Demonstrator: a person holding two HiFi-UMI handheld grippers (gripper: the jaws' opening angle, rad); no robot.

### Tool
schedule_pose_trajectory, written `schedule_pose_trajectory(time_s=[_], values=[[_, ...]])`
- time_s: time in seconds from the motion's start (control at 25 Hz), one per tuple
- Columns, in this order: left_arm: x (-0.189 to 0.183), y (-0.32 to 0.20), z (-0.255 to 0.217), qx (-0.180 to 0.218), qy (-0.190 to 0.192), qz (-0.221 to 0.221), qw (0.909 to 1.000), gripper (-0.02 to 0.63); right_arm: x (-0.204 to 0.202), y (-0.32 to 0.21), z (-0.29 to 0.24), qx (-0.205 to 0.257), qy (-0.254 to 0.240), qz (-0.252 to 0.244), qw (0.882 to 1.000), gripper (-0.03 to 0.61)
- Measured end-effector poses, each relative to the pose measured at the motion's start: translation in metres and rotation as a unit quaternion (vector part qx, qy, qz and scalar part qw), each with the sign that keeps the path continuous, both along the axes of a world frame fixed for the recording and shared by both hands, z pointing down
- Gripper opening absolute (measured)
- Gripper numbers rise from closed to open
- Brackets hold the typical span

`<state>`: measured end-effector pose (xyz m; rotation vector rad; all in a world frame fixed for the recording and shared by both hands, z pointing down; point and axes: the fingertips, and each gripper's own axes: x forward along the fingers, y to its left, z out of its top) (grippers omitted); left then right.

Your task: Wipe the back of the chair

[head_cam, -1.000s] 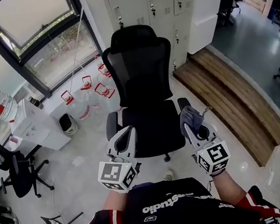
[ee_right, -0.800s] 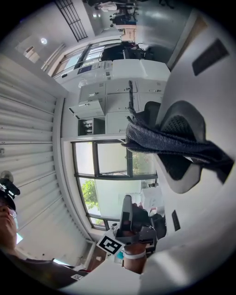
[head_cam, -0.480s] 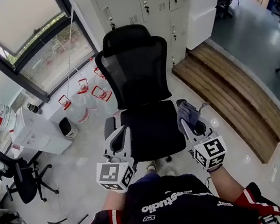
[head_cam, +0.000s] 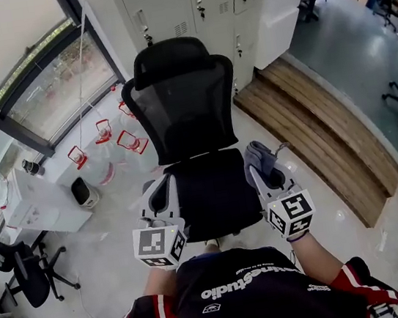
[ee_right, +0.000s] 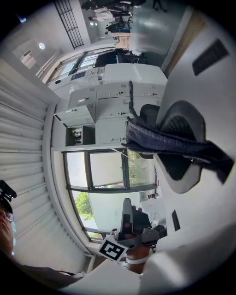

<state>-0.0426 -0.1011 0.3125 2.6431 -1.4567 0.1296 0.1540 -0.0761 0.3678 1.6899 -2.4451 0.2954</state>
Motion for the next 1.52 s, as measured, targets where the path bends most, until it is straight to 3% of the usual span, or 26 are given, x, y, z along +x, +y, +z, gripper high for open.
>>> schedule_pose_trajectory(time_s=[0.32,0.56,1.08,1.52], values=[[-0.022,-0.108,0.006,-0.002,0.009,0.026,0.9996,0.025,-0.018,-0.114,0.022,-0.013,0.014,0.048,0.999,0.075],[-0.028,-0.161,0.023,-0.014,0.010,0.054,0.9984,0.023,-0.002,-0.193,0.052,-0.021,0.037,0.098,0.994,0.075],[-0.019,-0.241,0.064,-0.042,0.009,-0.005,0.9991,0.025,0.091,-0.370,0.144,-0.061,0.064,0.169,0.982,0.075],[-0.037,-0.277,0.087,-0.053,0.025,-0.034,0.9977,0.024,0.117,-0.487,0.221,-0.108,0.068,0.195,0.973,0.072]])
